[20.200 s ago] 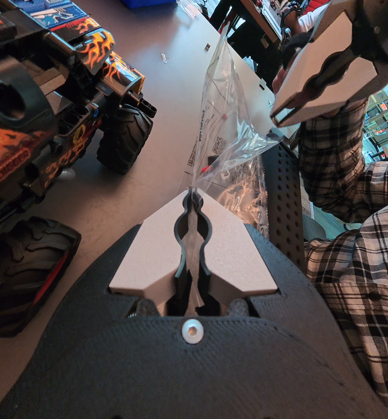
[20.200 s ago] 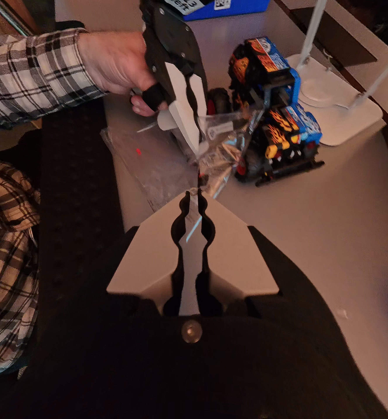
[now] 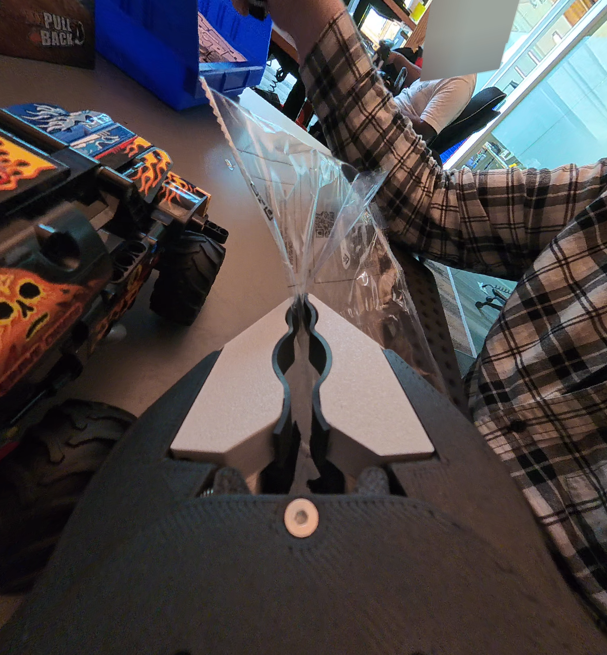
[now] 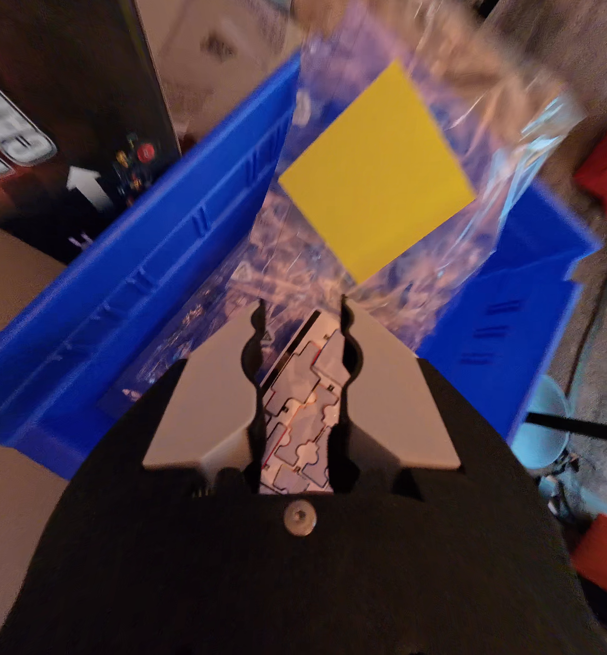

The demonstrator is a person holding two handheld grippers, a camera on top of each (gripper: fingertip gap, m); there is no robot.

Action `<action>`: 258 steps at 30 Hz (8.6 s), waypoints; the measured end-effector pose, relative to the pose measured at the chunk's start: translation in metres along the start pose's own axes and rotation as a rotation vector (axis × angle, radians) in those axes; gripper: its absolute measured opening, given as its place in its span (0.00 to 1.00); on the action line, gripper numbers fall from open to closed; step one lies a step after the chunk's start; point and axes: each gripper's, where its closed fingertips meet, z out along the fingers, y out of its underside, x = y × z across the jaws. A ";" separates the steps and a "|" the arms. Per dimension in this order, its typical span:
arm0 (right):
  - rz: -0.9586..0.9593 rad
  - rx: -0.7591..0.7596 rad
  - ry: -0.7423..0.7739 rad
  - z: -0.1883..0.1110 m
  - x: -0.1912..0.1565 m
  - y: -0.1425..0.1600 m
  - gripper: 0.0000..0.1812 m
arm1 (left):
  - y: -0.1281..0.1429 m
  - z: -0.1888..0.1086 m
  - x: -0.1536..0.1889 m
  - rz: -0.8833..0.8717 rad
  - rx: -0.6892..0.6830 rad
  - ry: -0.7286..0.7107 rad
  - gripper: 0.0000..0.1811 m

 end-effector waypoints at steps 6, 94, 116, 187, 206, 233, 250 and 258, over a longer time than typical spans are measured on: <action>-0.014 0.112 0.125 0.015 0.026 -0.039 0.42 | 0.000 0.000 0.000 -0.001 0.001 0.002 0.00; 0.031 -0.035 -0.417 -0.113 0.000 -0.008 0.04 | -0.079 -0.062 0.040 0.317 0.460 -0.177 0.08; 0.059 -0.159 -0.141 -0.011 -0.012 0.012 0.19 | -0.076 -0.058 0.034 0.307 0.431 -0.187 0.08; -0.202 0.494 -0.188 -0.065 -0.302 -0.049 0.15 | -0.185 -0.256 -0.136 -0.027 0.724 -0.861 0.33; -0.197 0.514 -0.188 -0.065 -0.295 -0.049 0.11 | -0.171 -0.281 -0.138 -0.024 0.796 -0.710 0.08; -0.203 0.523 -0.196 -0.070 -0.298 -0.050 0.11 | -0.143 -0.295 -0.163 -0.232 0.923 -0.570 0.10; -0.199 0.720 -0.104 -0.130 -0.297 -0.095 0.22 | -0.199 -0.310 -0.049 0.196 0.966 -0.611 0.01; -0.377 0.932 -0.083 -0.195 -0.399 -0.187 0.41 | -0.243 -0.203 0.039 0.341 0.872 -0.492 0.01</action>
